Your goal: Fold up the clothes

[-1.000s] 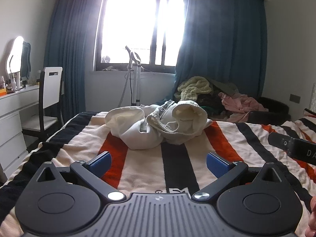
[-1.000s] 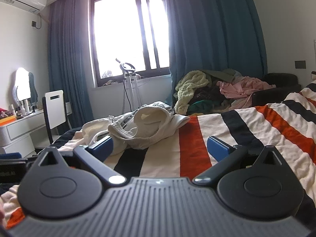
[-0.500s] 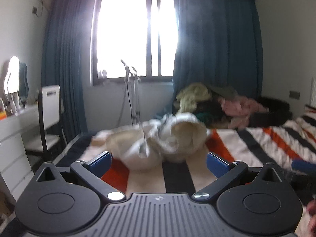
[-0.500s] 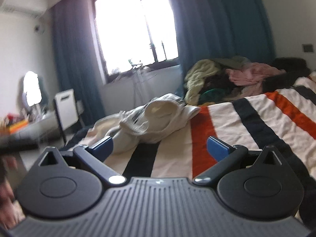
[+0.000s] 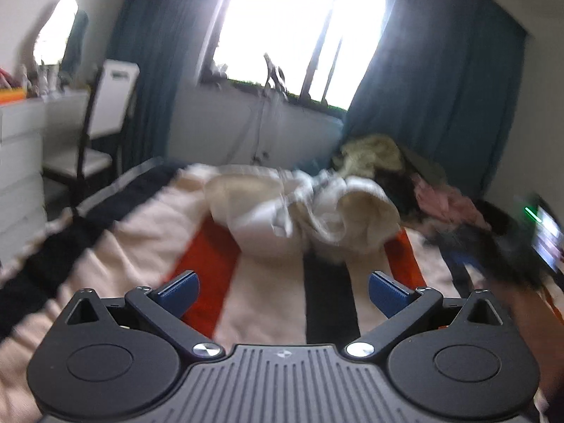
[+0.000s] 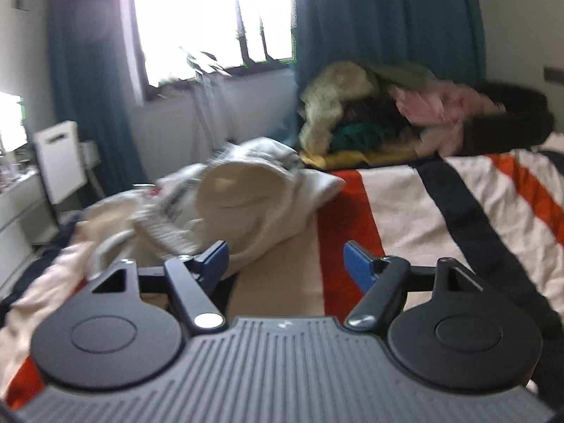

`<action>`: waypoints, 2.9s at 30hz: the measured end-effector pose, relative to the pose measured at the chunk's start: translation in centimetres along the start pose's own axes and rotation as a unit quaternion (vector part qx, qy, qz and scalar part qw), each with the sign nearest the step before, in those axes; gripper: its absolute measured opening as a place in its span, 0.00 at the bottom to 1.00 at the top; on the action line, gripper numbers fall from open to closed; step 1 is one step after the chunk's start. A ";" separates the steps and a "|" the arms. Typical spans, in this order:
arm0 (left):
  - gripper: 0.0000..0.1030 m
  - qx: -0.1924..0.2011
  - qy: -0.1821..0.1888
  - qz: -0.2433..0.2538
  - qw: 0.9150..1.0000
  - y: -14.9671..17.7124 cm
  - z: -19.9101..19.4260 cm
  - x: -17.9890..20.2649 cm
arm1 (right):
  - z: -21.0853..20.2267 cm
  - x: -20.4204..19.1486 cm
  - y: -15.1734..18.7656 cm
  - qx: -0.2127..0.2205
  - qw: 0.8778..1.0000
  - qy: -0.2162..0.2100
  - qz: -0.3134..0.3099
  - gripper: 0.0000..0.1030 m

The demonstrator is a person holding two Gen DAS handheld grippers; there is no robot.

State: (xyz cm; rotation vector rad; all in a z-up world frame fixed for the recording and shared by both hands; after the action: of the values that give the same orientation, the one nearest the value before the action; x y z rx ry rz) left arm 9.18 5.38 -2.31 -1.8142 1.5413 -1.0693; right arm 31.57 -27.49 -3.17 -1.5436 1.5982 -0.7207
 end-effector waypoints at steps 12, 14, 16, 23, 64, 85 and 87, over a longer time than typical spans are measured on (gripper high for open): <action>1.00 -0.007 -0.021 0.054 0.998 1.8 9.6 0.5 | 17.4 -1.3 -5.8 0.014 0.993 0.091 -0.074 0.71; 1.00 -0.018 -0.015 0.060 0.998 2.5 11.5 0.9 | 18.9 -1.5 -6.4 0.012 0.993 0.085 -0.075 0.66; 1.00 -0.026 -0.011 0.063 0.998 2.9 13.2 1.0 | 20.1 -1.9 -6.9 0.009 0.992 0.092 -0.080 0.39; 1.00 -0.006 -0.040 0.038 0.998 1.7 15.6 -0.4 | 15.7 -1.3 -6.5 0.026 0.992 0.116 -0.042 0.12; 1.00 -0.123 -0.097 0.342 0.927 11.5 6.6 7.3 | -17.4 7.5 10.8 -0.094 0.981 -0.033 0.168 0.26; 0.10 -0.001 -0.020 0.017 1.000 1.8 5.6 0.9 | -14.3 8.1 12.6 -0.171 0.973 -0.039 0.151 0.68; 0.10 -0.021 0.003 -0.053 0.998 -0.1 5.6 -1.7 | -14.6 6.9 12.6 -0.169 0.976 -0.064 0.124 0.68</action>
State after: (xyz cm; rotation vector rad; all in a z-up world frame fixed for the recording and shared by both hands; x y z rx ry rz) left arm 13.88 6.56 -5.70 -1.9421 1.4943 -1.0995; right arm 12.85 -34.83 -6.93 -1.5483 1.8398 -0.2139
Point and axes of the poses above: each gripper's, at about its wrist camera, not at the fingertips, and z roughly the way its jaws point, x to its right, y to its underside, the point moved 2 cm from there along z, roughly the way its jaws point, and after that the axes turned 10 degrees about -x, right-handed, at the moved point
